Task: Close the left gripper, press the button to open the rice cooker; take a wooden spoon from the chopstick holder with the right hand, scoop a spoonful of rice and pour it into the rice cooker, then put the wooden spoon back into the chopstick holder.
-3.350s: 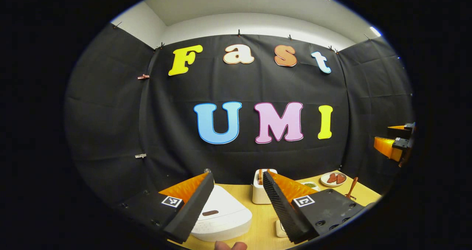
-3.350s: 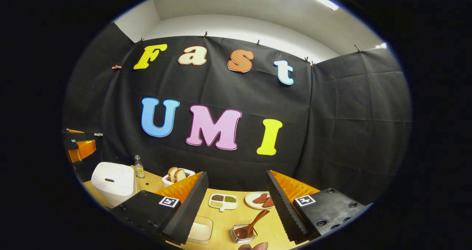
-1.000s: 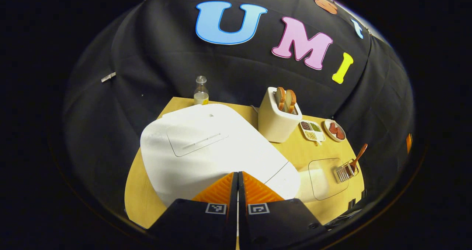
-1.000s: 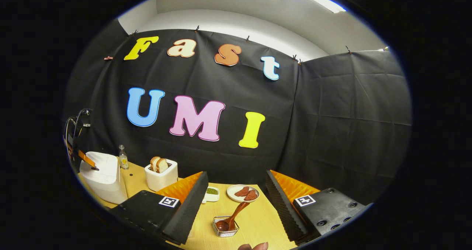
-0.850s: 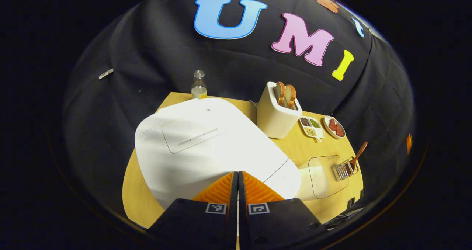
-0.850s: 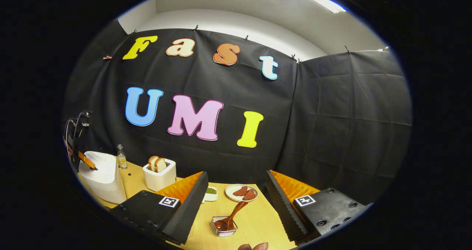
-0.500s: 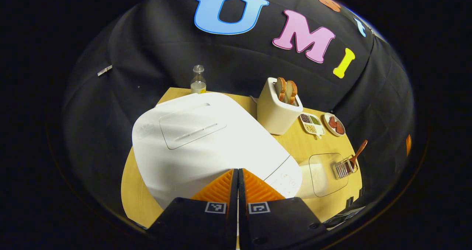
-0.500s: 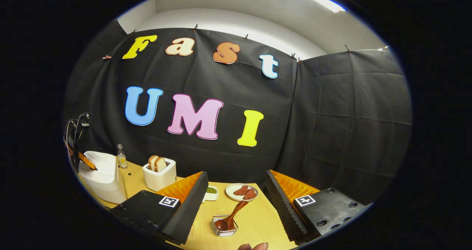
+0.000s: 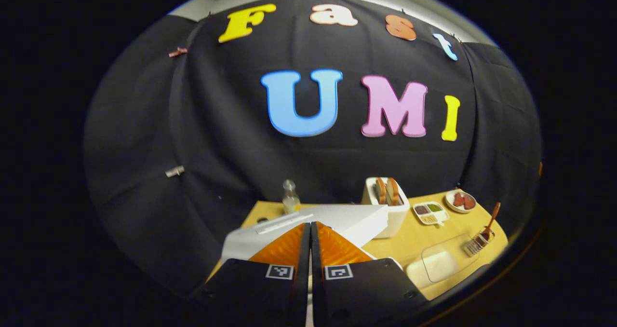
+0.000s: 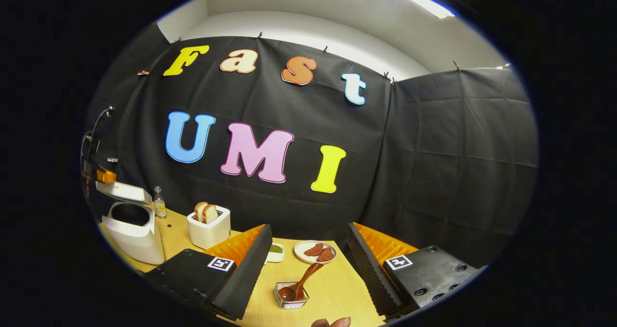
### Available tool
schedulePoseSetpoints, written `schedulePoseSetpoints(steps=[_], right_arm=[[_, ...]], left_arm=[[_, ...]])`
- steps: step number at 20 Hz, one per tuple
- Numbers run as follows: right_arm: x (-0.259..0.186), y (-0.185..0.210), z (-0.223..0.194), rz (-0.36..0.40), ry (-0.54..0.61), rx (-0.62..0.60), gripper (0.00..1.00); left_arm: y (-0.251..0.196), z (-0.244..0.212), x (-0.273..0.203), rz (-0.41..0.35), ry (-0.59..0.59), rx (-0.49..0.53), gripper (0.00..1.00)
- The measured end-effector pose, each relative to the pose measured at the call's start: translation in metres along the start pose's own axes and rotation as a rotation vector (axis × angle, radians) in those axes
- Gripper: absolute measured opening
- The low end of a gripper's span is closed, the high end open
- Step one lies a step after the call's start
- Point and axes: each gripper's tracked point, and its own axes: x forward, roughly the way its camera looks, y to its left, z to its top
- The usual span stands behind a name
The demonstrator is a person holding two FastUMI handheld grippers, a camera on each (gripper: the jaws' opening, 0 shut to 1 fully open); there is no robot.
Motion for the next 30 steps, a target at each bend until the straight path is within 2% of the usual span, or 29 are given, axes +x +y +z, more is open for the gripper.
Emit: schedulePoseSetpoints(steps=[2, 3, 4, 5, 6, 7, 9, 13, 17, 21, 25, 30], right_arm=[[-0.001, -0.001, -0.001, 0.002, -0.001, 0.001, 0.98], [-0.002, -0.001, -0.002, 0.003, 0.001, 0.002, 0.98], [-0.002, -0.001, -0.003, 0.005, 0.003, 0.004, 0.98], [-0.002, -0.001, -0.004, 0.006, 0.007, 0.006, 0.98], [-0.002, -0.001, -0.005, 0.008, 0.01, 0.007, 0.97], [-0.003, -0.002, -0.006, 0.009, 0.011, 0.007, 0.98], [-0.001, -0.002, -0.007, 0.011, 0.013, 0.005, 0.98], [0.003, -0.004, -0.025, 0.035, 0.054, 0.021, 0.98], [0.015, -0.014, -0.052, 0.072, 0.1, 0.066, 0.96], [0.029, -0.022, -0.098, 0.132, 0.192, 0.107, 0.98], [0.05, -0.02, -0.142, 0.226, 0.277, 0.128, 0.98], [0.076, -0.012, -0.216, 0.293, 0.459, 0.19, 0.98]], left_arm=[[0.004, 0.028, -0.011, 0.044, -0.1, -0.006, 0.13], [0.004, 0.033, -0.015, 0.056, -0.126, -0.02, 0.19], [0.002, 0.036, -0.019, 0.059, -0.142, -0.028, 0.2], [0.0, 0.038, -0.023, 0.055, -0.153, -0.03, 0.43], [-0.004, 0.039, -0.026, 0.039, -0.159, -0.029, 0.51], [-0.009, 0.04, -0.03, 0.022, -0.165, -0.031, 0.75], [-0.014, 0.044, -0.038, 0.013, -0.19, -0.051, 0.98], [-0.029, 0.042, -0.055, -0.004, -0.209, -0.112, 0.96], [-0.044, 0.038, -0.068, 0.004, -0.196, -0.076, 0.97], [-0.068, 0.039, -0.085, -0.005, -0.195, -0.072, 0.97], [-0.087, 0.038, -0.099, -0.006, -0.179, -0.064, 0.97], [-0.113, 0.032, -0.106, -0.004, -0.141, -0.066, 0.97]])
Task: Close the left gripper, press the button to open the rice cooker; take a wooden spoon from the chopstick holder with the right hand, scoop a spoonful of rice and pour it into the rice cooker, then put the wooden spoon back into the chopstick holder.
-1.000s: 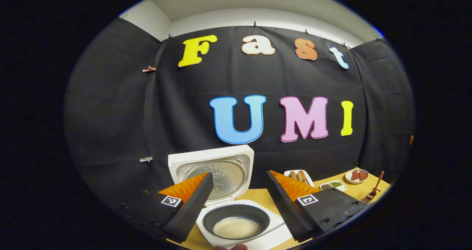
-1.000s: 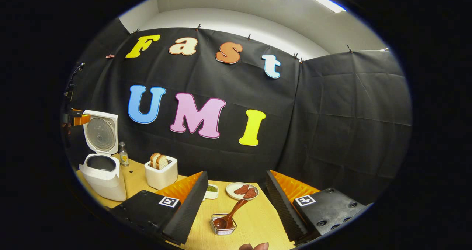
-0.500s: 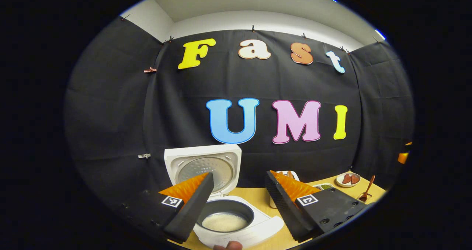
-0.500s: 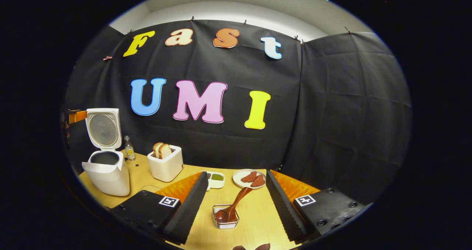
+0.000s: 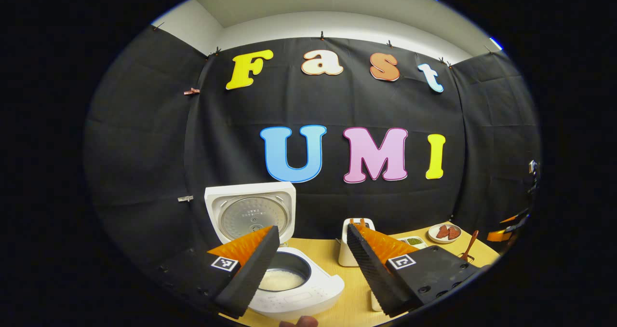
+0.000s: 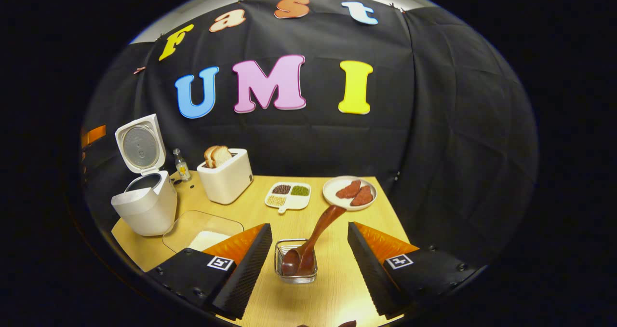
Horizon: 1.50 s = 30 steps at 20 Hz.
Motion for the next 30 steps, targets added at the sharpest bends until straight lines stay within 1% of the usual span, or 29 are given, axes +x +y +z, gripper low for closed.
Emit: schedulePoseSetpoints(steps=[3, 5, 6, 7, 8, 9, 10, 11, 12, 13, 14, 15, 16, 17, 18, 19, 22, 26, 28, 30], right_arm=[[0.028, 0.0, -0.023, 0.051, 0.073, 0.045, 0.98], [0.046, 0.0, -0.035, 0.081, 0.103, 0.082, 0.96], [0.055, -0.001, -0.041, 0.088, 0.119, 0.092, 0.93], [0.066, -0.004, -0.046, 0.088, 0.132, 0.094, 0.86], [0.075, -0.005, -0.052, 0.093, 0.148, 0.1, 0.8], [0.083, -0.004, -0.055, 0.111, 0.164, 0.12, 0.72], [0.09, -0.004, -0.058, 0.118, 0.175, 0.14, 0.72], [0.099, -0.007, -0.059, 0.112, 0.183, 0.156, 0.63], [0.103, -0.01, -0.059, 0.112, 0.18, 0.17, 0.58], [0.108, -0.009, -0.057, 0.126, 0.172, 0.195, 0.37], [0.111, -0.007, -0.058, 0.132, 0.164, 0.214, 0.31], [0.106, -0.005, -0.057, 0.156, 0.164, 0.235, 0.18], [0.106, -0.002, -0.055, 0.172, 0.155, 0.269, 0.21], [0.105, -0.004, -0.055, 0.172, 0.158, 0.292, 0.13], [0.103, -0.006, -0.054, 0.168, 0.146, 0.317, 0.13], [0.1, -0.009, -0.05, 0.161, 0.133, 0.344, 0.1], [0.087, -0.011, -0.024, 0.149, 0.058, 0.4, 0.09], [0.06, -0.017, 0.026, 0.077, -0.069, 0.399, 0.09], [0.042, -0.007, 0.047, 0.051, -0.121, 0.369, 0.08], [0.025, 0.014, 0.065, 0.043, -0.164, 0.325, 0.09]], left_arm=[[-0.012, -0.001, -0.004, 0.021, 0.016, 0.007, 0.97], [-0.02, -0.002, -0.008, 0.042, 0.025, 0.006, 0.97], [-0.024, -0.002, -0.011, 0.054, 0.031, 0.002, 0.97], [-0.029, -0.004, -0.013, 0.064, 0.038, -0.005, 0.97], [-0.033, -0.005, -0.017, 0.072, 0.046, -0.011, 0.97], [-0.037, -0.009, -0.02, 0.081, 0.054, -0.013, 0.97], [-0.038, -0.012, -0.023, 0.096, 0.063, -0.012, 0.97], [-0.04, -0.015, -0.027, 0.112, 0.072, -0.013, 0.97], [-0.042, -0.016, -0.032, 0.127, 0.077, -0.014, 0.97], [-0.043, -0.019, -0.037, 0.141, 0.084, -0.016, 0.97], [-0.043, -0.021, -0.042, 0.155, 0.092, -0.017, 0.97], [-0.044, -0.024, -0.046, 0.167, 0.099, -0.015, 0.97], [-0.044, -0.025, -0.052, 0.179, 0.103, -0.012, 0.97], [-0.044, -0.027, -0.056, 0.189, 0.109, -0.011, 0.97], [-0.044, -0.028, -0.06, 0.191, 0.113, -0.013, 0.97], [-0.046, -0.029, -0.064, 0.187, 0.115, -0.014, 0.97], [-0.042, -0.03, -0.067, 0.158, 0.117, -0.023, 0.97], [-0.031, -0.029, -0.053, 0.094, 0.111, -0.019, 0.97], [-0.023, -0.026, -0.045, 0.06, 0.1, -0.035, 0.98], [-0.012, -0.026, -0.04, 0.028, 0.094, -0.041, 0.97]])
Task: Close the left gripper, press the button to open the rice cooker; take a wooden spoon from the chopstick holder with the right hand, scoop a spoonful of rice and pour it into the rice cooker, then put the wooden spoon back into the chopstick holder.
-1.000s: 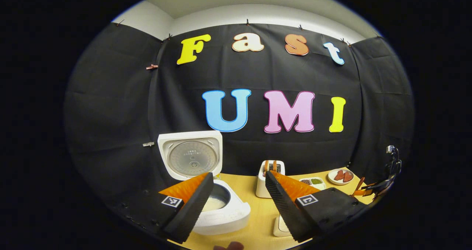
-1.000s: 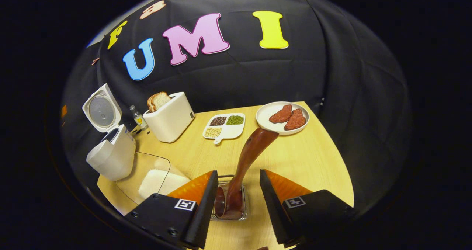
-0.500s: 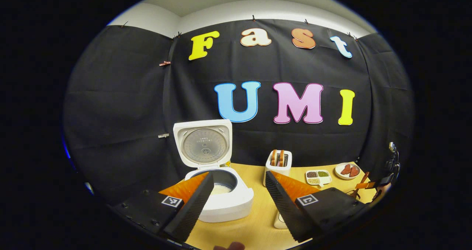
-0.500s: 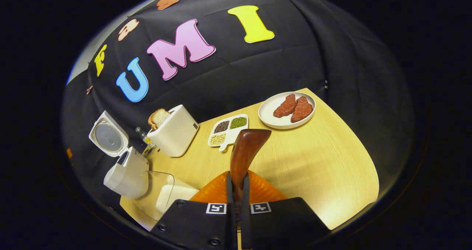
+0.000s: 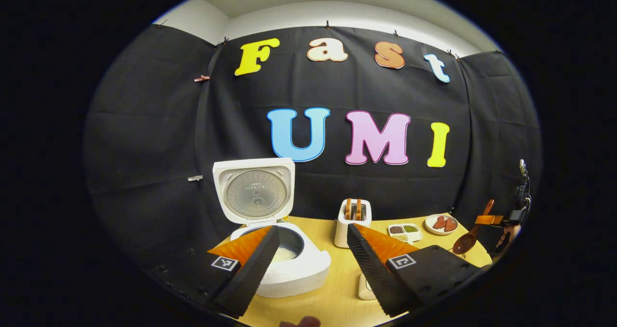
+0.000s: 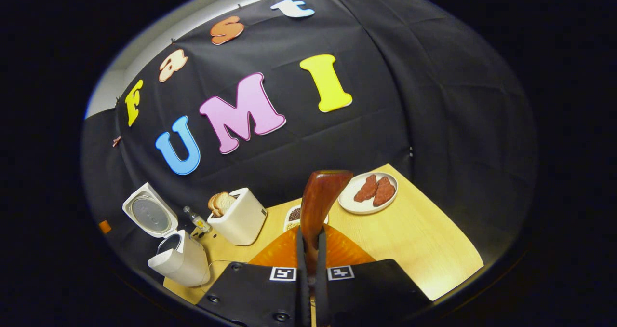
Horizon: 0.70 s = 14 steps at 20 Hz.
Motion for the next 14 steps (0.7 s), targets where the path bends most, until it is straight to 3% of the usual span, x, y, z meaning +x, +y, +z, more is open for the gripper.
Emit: schedulePoseSetpoints(steps=[5, 8, 14], right_arm=[[-0.014, 0.09, -0.007, 0.033, -0.057, -0.172, 0.08], [-0.005, 0.139, -0.043, 0.062, -0.037, -0.297, 0.09], [0.033, 0.15, -0.135, -0.025, 0.074, -0.559, 0.08]], left_arm=[[0.029, 0.0, 0.009, -0.069, -0.011, 0.008, 0.98], [0.042, -0.003, 0.016, -0.105, -0.011, 0.011, 0.97], [0.069, -0.009, 0.016, -0.145, 0.001, 0.002, 0.98]])
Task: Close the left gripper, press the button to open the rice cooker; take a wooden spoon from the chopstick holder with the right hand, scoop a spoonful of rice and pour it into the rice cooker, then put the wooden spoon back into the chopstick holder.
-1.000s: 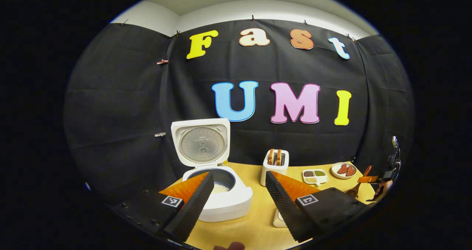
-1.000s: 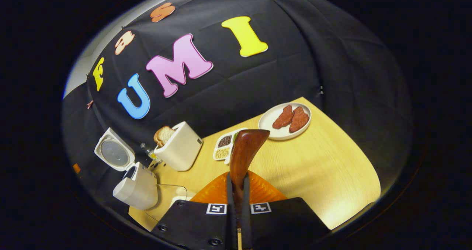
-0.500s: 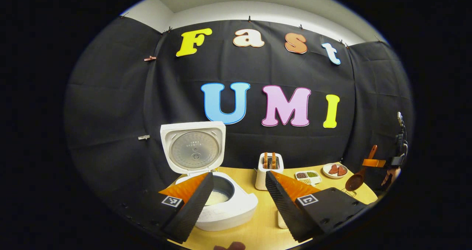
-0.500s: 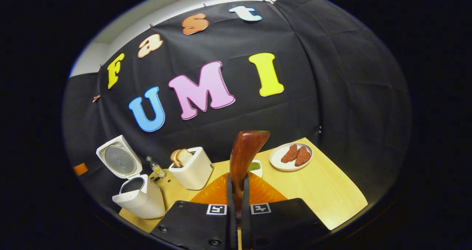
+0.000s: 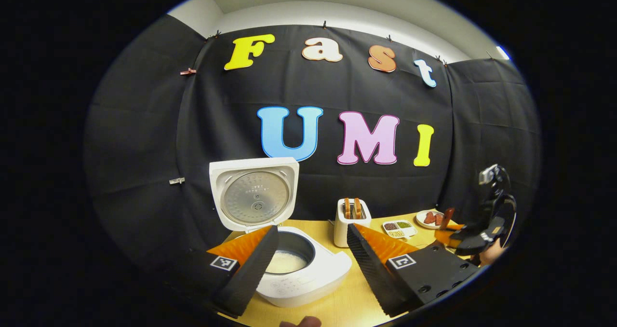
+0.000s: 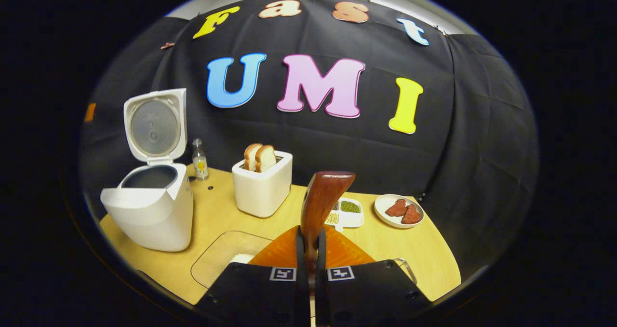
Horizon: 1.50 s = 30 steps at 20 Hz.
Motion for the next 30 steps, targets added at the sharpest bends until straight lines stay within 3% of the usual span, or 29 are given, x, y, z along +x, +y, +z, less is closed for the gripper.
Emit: schedulePoseSetpoints(steps=[5, 9, 12, 16, 20, 23, 26, 30], right_arm=[[0.03, 0.014, -0.045, -0.081, 0.083, -0.111, 0.08], [0.033, 0.027, -0.059, -0.133, 0.125, -0.091, 0.09], [0.032, 0.038, -0.066, -0.155, 0.16, 0.116, 0.09], [0.034, 0.051, -0.072, -0.126, 0.208, 0.454, 0.09], [0.037, 0.036, -0.089, -0.127, 0.237, 0.827, 0.09], [0.03, 0.013, -0.091, -0.119, 0.183, 1.04, 0.09], [0.022, -0.014, -0.081, -0.129, 0.108, 1.182, 0.09], [0.016, -0.035, -0.061, -0.105, 0.028, 1.251, 0.08]], left_arm=[[0.02, -0.002, -0.001, -0.015, 0.006, 0.009, 0.98], [0.029, -0.003, 0.004, -0.029, 0.006, 0.017, 0.98], [0.03, -0.005, 0.01, -0.036, 0.008, -0.009, 0.99], [0.029, -0.005, 0.016, -0.05, 0.005, -0.02, 0.99], [0.033, -0.003, 0.017, -0.049, 0.0, -0.018, 0.99], [0.037, -0.005, 0.018, -0.042, 0.004, -0.024, 0.99], [0.038, -0.005, 0.019, -0.042, 0.006, -0.024, 0.99], [0.036, -0.005, 0.02, -0.048, 0.006, -0.026, 0.99]])
